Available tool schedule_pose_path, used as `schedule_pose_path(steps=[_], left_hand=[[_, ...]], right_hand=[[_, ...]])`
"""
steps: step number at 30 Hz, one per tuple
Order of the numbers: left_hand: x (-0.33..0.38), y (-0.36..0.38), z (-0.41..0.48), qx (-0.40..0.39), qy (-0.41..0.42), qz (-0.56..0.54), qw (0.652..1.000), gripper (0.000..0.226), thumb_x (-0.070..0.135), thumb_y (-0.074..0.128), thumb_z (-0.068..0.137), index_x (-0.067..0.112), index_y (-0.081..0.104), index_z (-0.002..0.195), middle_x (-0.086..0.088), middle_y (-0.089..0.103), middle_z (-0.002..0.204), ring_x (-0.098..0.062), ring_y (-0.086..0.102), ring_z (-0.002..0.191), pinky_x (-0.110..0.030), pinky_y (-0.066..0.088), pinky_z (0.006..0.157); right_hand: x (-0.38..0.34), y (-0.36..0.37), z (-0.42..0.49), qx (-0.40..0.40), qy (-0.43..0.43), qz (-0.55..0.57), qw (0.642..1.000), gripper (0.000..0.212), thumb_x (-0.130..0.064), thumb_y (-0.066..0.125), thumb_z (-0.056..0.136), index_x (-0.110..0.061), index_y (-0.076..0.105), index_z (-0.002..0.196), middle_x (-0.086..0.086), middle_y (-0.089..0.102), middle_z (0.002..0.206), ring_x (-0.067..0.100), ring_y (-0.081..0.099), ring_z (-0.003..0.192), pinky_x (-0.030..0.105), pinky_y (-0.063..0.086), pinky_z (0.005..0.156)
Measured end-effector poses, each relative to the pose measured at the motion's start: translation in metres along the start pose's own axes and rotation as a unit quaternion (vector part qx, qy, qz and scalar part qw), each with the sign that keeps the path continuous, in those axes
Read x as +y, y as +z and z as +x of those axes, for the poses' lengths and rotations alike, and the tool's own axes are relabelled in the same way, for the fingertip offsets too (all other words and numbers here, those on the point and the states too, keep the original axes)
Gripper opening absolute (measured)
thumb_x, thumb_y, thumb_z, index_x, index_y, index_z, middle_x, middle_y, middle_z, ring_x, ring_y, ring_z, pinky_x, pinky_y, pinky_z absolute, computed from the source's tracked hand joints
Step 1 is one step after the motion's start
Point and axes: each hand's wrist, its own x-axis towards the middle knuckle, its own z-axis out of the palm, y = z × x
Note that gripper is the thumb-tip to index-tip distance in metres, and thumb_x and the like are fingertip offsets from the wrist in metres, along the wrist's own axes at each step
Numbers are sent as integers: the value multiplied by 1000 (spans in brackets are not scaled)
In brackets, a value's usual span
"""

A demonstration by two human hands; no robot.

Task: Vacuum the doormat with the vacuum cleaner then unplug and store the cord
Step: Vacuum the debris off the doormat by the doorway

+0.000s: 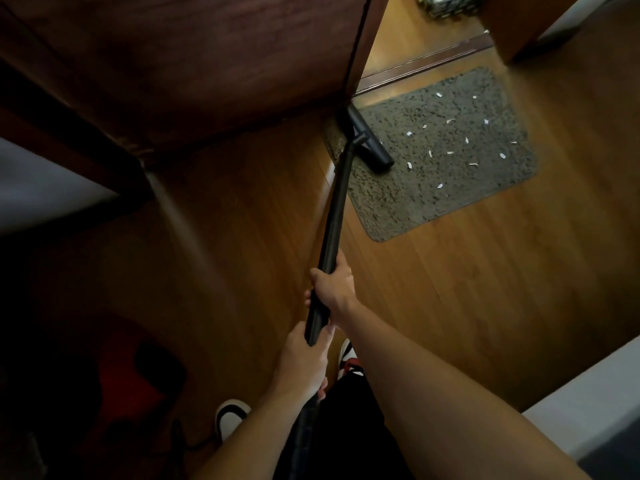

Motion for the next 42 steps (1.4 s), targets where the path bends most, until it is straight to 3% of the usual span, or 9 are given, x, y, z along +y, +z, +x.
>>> schedule_pose_path(steps=[19, 27, 42], left_hand=[[-60, -43, -35, 15, -1, 59, 998, 30, 52, 53, 95, 24, 55, 105, -4, 62, 75, -10, 54, 46, -23, 46, 45], [-37, -43, -30, 10, 21, 144, 989, 26, 52, 51, 96, 27, 56, 102, -3, 63, 77, -12, 57, 44, -22, 46, 41], [29, 15, 6, 23, 28, 109, 993, 30, 47, 54, 96, 18, 56, 102, -7, 60, 73, -15, 52, 43, -26, 47, 42]], right_hand=[[56, 41, -44, -17, 0, 27, 999, 60, -9, 56, 100, -37, 33, 149, 16, 63, 100, 16, 63, 57, 31, 56, 52], [47, 29, -37, 10, -3, 83, 996, 55, -7, 55, 100, -33, 37, 146, 12, 58, 86, 13, 58, 48, 29, 54, 47], [-15, -23, 13, 14, -13, 74, 997, 47, -4, 54, 99, -33, 41, 134, 12, 56, 86, 15, 56, 49, 31, 54, 48]])
